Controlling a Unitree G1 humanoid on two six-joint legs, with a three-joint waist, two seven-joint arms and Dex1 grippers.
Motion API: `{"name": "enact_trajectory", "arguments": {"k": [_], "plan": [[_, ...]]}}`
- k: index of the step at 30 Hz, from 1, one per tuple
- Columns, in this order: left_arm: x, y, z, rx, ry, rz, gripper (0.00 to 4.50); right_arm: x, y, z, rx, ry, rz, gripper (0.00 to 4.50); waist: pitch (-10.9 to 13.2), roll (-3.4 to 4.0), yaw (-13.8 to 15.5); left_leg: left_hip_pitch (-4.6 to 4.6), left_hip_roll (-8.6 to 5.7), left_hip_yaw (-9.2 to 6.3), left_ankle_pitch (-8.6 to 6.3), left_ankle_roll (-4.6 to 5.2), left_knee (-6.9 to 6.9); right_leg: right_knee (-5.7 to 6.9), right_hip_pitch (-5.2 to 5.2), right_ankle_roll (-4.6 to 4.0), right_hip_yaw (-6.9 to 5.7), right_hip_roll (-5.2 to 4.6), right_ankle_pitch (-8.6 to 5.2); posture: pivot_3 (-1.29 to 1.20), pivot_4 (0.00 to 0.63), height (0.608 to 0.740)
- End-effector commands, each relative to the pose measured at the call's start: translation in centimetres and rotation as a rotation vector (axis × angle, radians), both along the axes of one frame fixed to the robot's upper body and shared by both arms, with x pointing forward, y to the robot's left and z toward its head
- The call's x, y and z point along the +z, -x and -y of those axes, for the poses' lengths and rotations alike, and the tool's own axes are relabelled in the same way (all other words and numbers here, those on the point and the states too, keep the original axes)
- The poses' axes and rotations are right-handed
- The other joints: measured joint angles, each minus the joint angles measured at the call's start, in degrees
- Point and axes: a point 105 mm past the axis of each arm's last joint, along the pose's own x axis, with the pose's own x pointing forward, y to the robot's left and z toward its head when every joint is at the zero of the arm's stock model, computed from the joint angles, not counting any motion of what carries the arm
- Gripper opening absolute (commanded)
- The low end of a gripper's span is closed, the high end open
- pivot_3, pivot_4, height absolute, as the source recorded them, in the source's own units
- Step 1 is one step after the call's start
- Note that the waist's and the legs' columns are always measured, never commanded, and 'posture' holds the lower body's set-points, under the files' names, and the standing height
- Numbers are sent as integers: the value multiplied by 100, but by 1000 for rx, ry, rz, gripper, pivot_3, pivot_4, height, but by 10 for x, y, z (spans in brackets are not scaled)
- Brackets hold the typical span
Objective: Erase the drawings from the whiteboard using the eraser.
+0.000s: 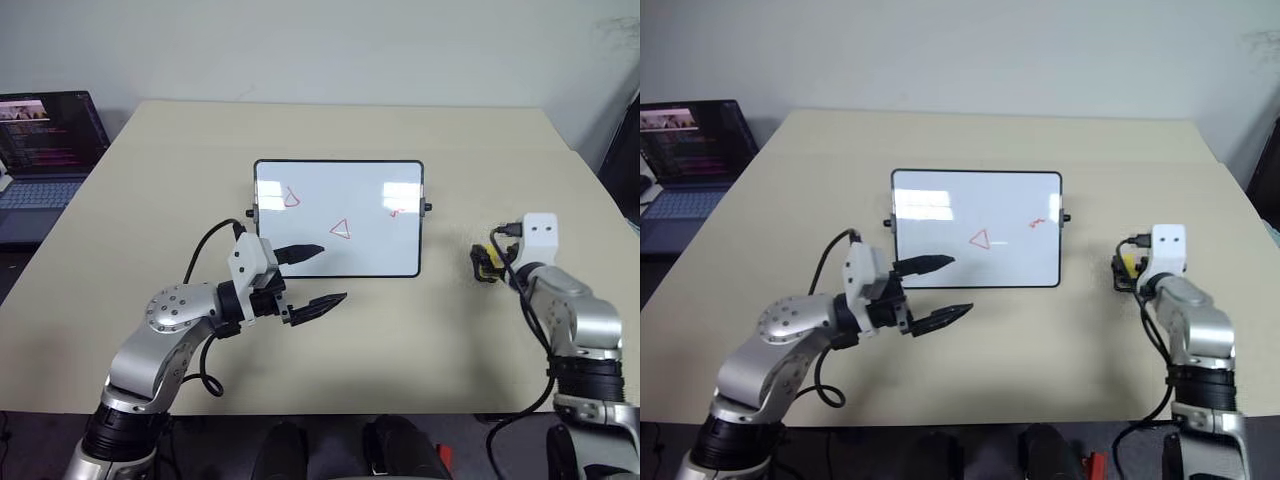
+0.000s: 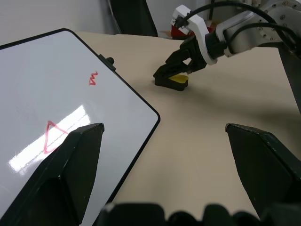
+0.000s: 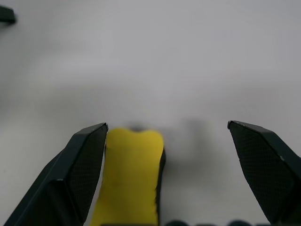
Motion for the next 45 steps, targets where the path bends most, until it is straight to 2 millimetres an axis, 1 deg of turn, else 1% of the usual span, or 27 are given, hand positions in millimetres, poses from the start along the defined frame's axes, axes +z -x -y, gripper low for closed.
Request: {"name": "enact_trajectory", "arguments": {"k": [1,6,10,16,19,23,28,30,32,35,37,40,43,45], "plan": [[8,3,6,-18,14,50,4500,12,-2,4,26,11,4,4306,0,0,-2,0,0,0,0,0,-1,0,0,0,0,1,0,0,150,740],[6,3,8,-18,20,48,4500,10,-3,4,35,-8,-20,4306,0,0,-2,-1,1,2,0,0,0,-1,0,0,2,1,0,0,150,740],[6,4,8,-16,22,47,4500,7,-3,-2,41,-40,-33,4306,0,0,-2,-1,2,0,0,0,0,-1,0,0,2,1,0,0,150,740],[7,4,8,-15,24,49,4500,6,-1,-4,47,-48,-44,4306,0,0,2,-2,2,0,0,0,0,-1,0,0,1,0,0,0,150,740],[7,4,9,-14,27,51,4500,14,1,-6,52,-36,-19,4306,0,0,2,-3,2,0,0,0,0,-2,0,0,2,-1,0,0,150,740],[8,3,10,-11,29,51,4500,36,2,-1,44,51,67,4306,0,0,1,-2,3,-1,0,0,0,-2,0,1,1,0,0,0,150,740],[9,4,10,-15,28,50,4500,50,8,2,51,23,88,4306,0,0,2,-3,2,-1,0,0,0,-3,0,1,0,0,0,0,150,740],[9,4,9,-14,27,48,4500,56,13,-6,101,-5,93,4306,0,0,3,-3,2,-2,0,0,0,-3,0,0,0,0,0,0,150,740],[9,4,8,-13,25,48,4500,62,21,-19,176,-33,92,4306,0,0,2,-4,3,-3,0,0,-1,-3,0,0,-1,0,0,0,150,740],[9,5,7,-11,24,48,4500,65,33,-38,273,-63,78,4306,0,0,-1,-3,4,-4,0,0,-1,-4,0,1,-1,0,0,0,150,740],[8,5,7,-11,23,46,4500,64,41,-47,301,-80,68,4306,0,0,4,-4,4,-7,0,0,-1,-4,0,1,-4,0,0,0,150,740],[7,6,7,-12,22,43,4500,52,51,-57,304,-95,44,4306,-1,-1,7,-5,3,-7,0,0,0,-5,0,1,-5,0,-1,0,150,740],[7,8,8,-22,23,37,4500,34,55,-65,302,-116,5,4306,-1,-1,5,-6,3,-7,0,0,1,-5,0,4,-4,-1,-2,0,150,740],[7,8,9,-28,22,33,4500,29,56,-67,299,-118,-6,4306,-1,-1,4,-6,3,-7,0,0,1,-5,0,25,-3,-1,-14,0,150,740]]}}
